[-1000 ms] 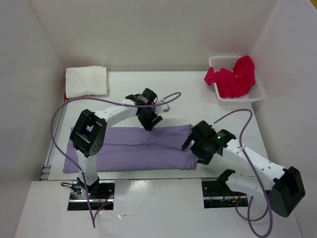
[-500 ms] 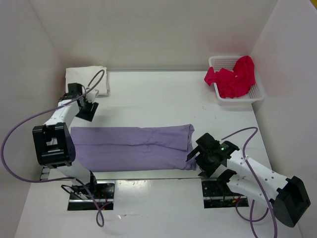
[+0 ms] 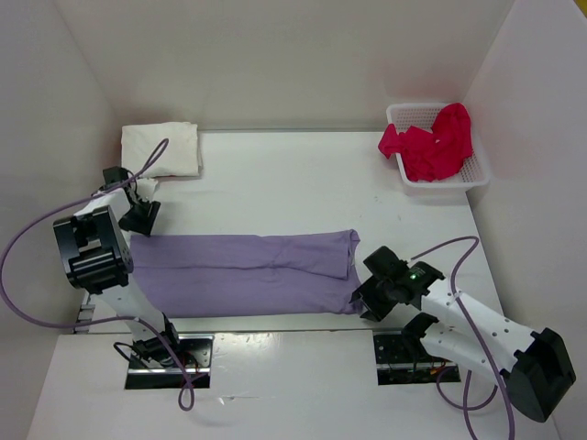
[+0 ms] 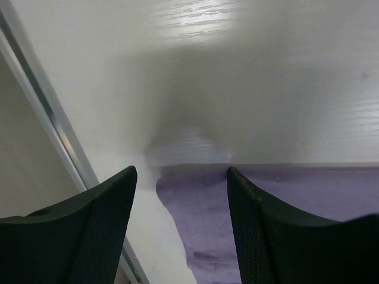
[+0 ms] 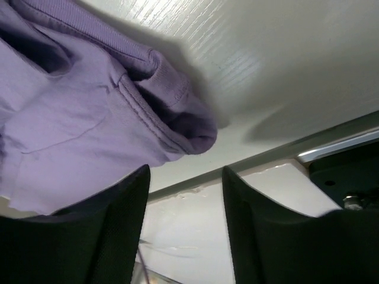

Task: Fold and stack the t-shirts
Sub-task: Fold the other side of the tshirt into a rectangle

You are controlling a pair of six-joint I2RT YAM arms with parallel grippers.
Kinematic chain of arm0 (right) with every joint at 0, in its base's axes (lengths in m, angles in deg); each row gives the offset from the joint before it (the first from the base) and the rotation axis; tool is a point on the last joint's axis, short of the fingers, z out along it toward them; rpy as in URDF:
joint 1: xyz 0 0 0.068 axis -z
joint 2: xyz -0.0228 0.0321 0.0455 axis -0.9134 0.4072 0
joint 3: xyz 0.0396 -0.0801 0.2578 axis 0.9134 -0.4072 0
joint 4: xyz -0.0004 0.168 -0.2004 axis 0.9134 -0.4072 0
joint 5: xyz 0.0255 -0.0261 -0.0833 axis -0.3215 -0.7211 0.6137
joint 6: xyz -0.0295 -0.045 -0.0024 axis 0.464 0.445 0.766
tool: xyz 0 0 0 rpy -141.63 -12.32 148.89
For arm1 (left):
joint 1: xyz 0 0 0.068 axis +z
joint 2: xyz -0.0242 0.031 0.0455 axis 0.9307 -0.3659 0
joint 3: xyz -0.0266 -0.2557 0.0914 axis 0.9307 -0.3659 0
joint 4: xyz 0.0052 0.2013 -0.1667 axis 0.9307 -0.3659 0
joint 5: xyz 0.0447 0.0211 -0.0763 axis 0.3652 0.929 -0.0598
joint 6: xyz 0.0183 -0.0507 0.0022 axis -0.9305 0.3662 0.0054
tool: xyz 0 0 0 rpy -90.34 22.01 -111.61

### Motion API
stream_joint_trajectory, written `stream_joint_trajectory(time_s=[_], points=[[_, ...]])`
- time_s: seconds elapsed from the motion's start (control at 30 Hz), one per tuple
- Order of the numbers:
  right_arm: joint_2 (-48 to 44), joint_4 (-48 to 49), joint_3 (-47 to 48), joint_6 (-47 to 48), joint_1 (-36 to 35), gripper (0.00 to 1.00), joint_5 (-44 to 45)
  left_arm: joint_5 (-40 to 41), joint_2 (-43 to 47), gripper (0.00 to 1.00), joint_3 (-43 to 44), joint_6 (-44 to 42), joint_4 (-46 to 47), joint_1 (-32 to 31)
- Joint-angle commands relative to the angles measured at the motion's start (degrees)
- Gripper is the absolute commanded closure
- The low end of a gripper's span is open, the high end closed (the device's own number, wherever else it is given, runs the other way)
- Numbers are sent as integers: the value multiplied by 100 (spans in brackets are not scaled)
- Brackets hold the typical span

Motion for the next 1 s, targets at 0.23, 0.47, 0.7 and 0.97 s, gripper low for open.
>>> stream_joint_trajectory(time_s=[0.23,0.47,0.7,0.97], points=[[571,104,127,-411,-103,28,182,-13,-128,30,-146,-497,298,511],[1204,121,749,-306,-418,34,357,-74,-128,30,-146,-734,298,705],[2144,103,1560,-87,-718,30,850,-233,-128,30,-269,-787,298,1047],[2391,340,1280,36,-647,27,850,-285,-128,30,-375,-902,184,1302]])
